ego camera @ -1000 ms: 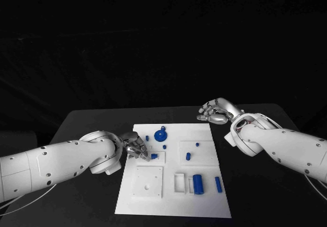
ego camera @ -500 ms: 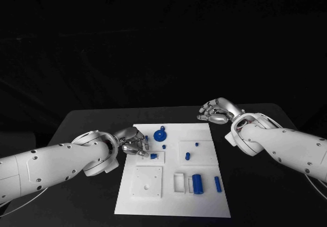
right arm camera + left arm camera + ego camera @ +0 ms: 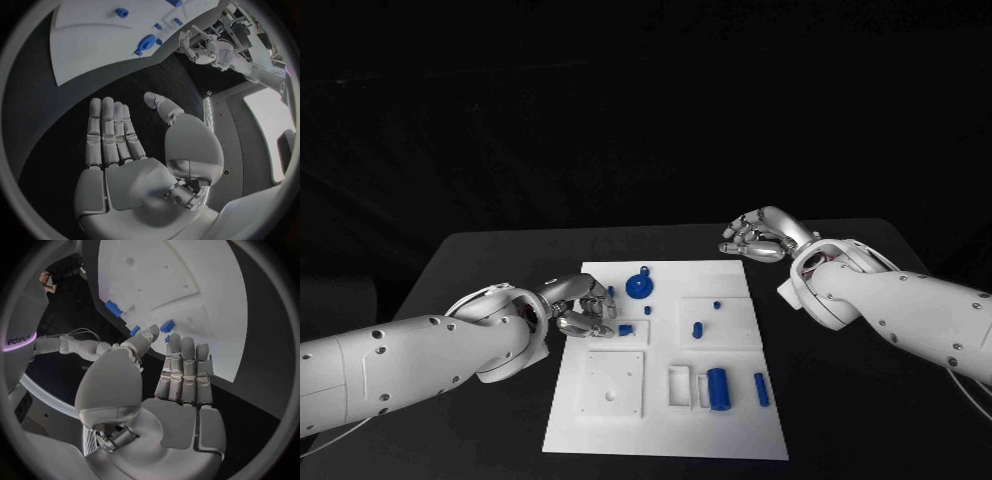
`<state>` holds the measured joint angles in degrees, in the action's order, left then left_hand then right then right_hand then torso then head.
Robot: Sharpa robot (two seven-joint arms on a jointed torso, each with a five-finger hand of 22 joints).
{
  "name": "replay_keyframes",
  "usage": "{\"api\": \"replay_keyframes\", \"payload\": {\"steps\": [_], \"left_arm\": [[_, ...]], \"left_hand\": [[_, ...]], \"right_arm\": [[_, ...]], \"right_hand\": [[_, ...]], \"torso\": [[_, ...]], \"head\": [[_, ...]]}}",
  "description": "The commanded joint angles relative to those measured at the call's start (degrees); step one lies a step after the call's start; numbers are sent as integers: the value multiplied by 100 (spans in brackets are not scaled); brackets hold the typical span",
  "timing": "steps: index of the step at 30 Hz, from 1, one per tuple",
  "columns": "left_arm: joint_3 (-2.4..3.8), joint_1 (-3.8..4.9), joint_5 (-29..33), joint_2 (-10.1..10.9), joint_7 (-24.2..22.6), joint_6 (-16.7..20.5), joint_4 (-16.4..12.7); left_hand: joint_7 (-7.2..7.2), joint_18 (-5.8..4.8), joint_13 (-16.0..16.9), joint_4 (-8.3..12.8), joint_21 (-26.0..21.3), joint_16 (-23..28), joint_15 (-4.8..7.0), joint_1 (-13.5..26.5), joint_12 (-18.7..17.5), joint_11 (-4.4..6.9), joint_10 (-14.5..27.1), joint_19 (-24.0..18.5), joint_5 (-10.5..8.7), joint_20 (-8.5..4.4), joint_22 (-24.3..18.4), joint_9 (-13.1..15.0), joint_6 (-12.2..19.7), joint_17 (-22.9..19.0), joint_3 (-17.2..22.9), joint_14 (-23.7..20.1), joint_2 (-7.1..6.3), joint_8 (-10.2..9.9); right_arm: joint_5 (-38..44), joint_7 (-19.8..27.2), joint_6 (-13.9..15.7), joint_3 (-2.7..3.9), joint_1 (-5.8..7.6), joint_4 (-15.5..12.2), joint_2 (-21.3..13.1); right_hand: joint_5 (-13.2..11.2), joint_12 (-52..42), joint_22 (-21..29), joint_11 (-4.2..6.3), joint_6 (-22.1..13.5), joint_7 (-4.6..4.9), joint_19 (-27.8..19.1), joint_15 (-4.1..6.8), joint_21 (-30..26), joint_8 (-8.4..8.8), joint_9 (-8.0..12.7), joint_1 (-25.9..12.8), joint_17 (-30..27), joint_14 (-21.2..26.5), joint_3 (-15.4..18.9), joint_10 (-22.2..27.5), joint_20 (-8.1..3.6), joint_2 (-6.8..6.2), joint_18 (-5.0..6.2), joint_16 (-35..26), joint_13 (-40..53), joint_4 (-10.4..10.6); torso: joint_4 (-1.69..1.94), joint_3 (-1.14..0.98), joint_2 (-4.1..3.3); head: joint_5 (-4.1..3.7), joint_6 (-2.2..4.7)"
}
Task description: Assemble the parts on the task board
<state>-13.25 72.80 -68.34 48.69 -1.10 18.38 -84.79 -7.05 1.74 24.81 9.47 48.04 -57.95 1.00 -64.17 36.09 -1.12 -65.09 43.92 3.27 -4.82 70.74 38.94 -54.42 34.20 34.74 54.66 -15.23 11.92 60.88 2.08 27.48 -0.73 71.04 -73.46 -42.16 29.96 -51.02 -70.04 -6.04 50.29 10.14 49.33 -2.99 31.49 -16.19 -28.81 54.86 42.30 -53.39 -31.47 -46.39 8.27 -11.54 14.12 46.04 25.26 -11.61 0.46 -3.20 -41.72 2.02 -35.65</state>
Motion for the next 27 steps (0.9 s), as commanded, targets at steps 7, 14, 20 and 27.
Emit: {"api": "replay_keyframes", "payload": {"steps": [7,14,20,27], "left_arm": [[-3,-60,-340,-89,-256,223,134],[-4,-137,-371,-180,-227,191,194],[-2,-194,-370,-252,-227,161,248],[-1,-220,-370,-317,-207,153,286]], "left_hand": [[-34,82,-7,-216,-26,11,-6,79,-95,-13,-171,58,-27,-166,48,-138,-1,42,-55,84,-44,-87],[12,116,161,-337,128,-302,150,17,105,51,-437,266,-12,-277,188,-300,-18,249,-122,280,4,-139],[51,115,362,-405,247,-577,263,-48,360,98,-528,384,10,-370,314,-416,-80,418,-147,354,130,-142],[67,118,437,-418,300,-675,307,-59,464,117,-559,432,13,-405,362,-449,-104,472,-166,385,168,-138]], "right_arm": [[2,67,-38,3,-5,1,1],[2,70,-38,3,-5,3,11],[2,68,-37,3,-5,3,7],[2,70,-39,3,-5,-1,10]], "right_hand": [[52,-38,-9,-4,-35,6,-1,-10,-29,23,6,-14,-10,46,4,47,48,29,87,24,-16,19],[70,-43,-12,-4,-36,6,1,-10,-32,24,6,-16,-12,46,6,48,48,30,88,27,-23,19],[87,-48,-15,-4,-36,6,3,-10,-34,24,7,-18,-14,46,8,49,48,31,88,29,-29,19],[99,-52,-17,-4,-37,7,4,-10,-35,24,7,-19,-16,45,9,50,47,32,88,31,-33,19]], "torso": [[-5,-3,-6],[-11,-7,-5],[-12,-9,-6],[-6,-10,-3]], "head": [[4,-14],[6,-18],[2,-26],[-4,-34]]}}
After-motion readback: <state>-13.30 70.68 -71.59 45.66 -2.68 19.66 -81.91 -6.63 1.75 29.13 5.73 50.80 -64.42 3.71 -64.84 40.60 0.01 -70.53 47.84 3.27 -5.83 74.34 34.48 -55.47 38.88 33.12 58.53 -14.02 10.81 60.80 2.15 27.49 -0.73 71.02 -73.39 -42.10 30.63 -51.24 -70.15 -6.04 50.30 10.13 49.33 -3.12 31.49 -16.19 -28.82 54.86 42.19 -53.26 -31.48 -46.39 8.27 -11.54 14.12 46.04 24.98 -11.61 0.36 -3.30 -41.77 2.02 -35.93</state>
